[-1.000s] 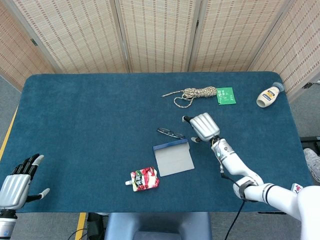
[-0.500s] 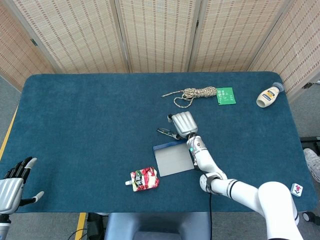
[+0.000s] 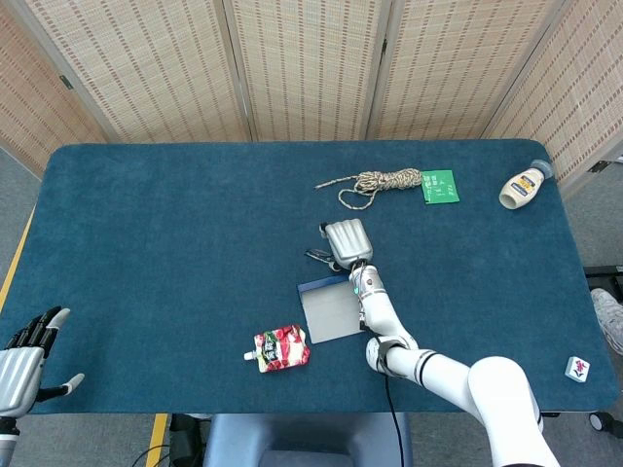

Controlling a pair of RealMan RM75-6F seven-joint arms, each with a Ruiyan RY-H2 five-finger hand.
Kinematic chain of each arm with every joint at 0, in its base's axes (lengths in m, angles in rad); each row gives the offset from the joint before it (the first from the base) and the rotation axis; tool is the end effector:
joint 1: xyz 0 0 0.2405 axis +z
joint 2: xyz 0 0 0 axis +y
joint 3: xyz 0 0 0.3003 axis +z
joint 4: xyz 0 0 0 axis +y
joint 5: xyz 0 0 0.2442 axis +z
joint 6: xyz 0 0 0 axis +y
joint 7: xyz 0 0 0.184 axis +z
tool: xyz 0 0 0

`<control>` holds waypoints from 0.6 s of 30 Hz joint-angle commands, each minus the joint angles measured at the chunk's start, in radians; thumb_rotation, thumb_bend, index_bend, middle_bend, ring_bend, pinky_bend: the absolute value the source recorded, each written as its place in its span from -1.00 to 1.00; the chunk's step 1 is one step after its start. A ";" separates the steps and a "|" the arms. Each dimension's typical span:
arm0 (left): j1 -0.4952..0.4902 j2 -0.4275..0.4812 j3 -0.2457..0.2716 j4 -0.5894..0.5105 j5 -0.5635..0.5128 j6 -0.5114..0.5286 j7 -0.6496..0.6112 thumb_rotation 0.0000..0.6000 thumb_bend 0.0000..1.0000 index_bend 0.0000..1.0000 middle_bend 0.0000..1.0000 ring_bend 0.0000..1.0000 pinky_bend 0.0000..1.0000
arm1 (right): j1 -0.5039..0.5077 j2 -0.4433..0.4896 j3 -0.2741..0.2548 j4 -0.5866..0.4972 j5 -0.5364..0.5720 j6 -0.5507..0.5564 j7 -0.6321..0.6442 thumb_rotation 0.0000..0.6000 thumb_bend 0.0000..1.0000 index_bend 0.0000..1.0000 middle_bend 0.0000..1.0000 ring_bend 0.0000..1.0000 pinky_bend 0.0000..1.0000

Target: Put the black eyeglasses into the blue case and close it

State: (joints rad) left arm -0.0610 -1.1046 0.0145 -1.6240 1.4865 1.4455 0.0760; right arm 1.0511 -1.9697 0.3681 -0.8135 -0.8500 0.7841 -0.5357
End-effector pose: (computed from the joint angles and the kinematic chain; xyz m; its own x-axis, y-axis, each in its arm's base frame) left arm -0.3792 0.2015 0.1346 0.4638 0.1169 0.8782 0.8829 0.0204 -0.4691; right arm -0.1064 -0.5239 -0.1512 0.5495 -0.2031 0.8105 -0.8281 -0.2611 0.4960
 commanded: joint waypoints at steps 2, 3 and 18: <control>0.001 -0.001 -0.001 0.001 -0.002 -0.001 -0.001 1.00 -0.61 -0.84 -0.80 -0.76 -0.53 | 0.021 -0.029 0.004 0.061 0.015 -0.030 -0.007 1.00 -0.93 -0.24 0.64 1.00 0.75; 0.001 -0.001 -0.001 0.002 -0.002 -0.001 -0.001 1.00 -0.61 -0.84 -0.80 -0.76 -0.53 | 0.025 -0.035 0.004 0.072 0.014 -0.034 -0.007 1.00 -0.93 -0.24 0.64 1.00 0.75; 0.005 -0.005 0.001 0.014 -0.018 -0.015 -0.005 1.00 -0.61 -0.84 -0.80 -0.76 -0.53 | 0.061 -0.062 0.029 0.232 0.005 -0.106 0.036 1.00 -0.86 -0.24 0.64 1.00 0.75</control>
State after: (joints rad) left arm -0.0561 -1.1091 0.0153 -1.6104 1.4685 1.4310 0.0714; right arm 1.1086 -2.0342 0.3930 -0.5788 -0.8401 0.6892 -0.5134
